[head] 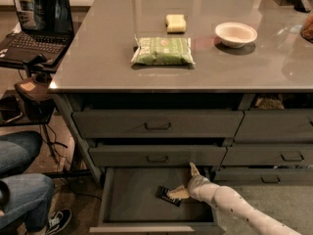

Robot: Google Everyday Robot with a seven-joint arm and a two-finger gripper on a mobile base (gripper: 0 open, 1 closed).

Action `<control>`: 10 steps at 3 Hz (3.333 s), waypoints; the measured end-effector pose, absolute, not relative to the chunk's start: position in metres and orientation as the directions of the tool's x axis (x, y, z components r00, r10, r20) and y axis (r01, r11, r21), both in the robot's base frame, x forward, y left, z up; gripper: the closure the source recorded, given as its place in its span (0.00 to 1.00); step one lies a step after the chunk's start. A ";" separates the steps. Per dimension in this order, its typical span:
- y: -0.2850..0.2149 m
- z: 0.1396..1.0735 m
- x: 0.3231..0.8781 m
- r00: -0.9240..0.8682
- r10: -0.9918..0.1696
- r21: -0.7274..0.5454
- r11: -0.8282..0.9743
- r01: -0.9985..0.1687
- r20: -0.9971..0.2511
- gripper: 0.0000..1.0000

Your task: Pick rxbar chocolate from bottom drawer and place on counter

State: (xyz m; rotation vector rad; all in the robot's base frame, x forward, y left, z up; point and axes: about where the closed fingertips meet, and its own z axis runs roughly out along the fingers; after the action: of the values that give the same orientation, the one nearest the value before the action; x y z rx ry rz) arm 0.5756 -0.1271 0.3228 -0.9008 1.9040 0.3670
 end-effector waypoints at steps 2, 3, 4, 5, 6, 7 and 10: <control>-0.122 0.298 0.580 -0.294 -0.413 -0.090 0.695 -0.713 -0.862 0.00; -0.122 0.298 0.579 -0.294 -0.413 -0.090 0.695 -0.713 -0.862 0.00; -0.124 0.258 0.579 -0.350 -0.425 -0.056 0.699 -0.713 -0.835 0.00; -0.128 0.240 0.583 -0.357 -0.457 -0.071 0.689 -0.721 -0.815 0.00; -0.125 0.226 0.583 -0.380 -0.445 -0.042 0.691 -0.721 -0.811 0.00; -0.135 0.180 0.587 -0.422 -0.428 -0.017 0.719 -0.695 -0.799 0.00; -0.146 0.143 0.576 -0.457 -0.442 -0.013 0.730 -0.683 -0.772 0.00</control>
Offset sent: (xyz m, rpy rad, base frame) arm 0.0680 0.0347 -0.2012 0.1209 0.2132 -0.1409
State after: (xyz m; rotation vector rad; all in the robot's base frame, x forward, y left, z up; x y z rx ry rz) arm 0.5758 -0.1465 0.1430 -0.8469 2.1261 0.3822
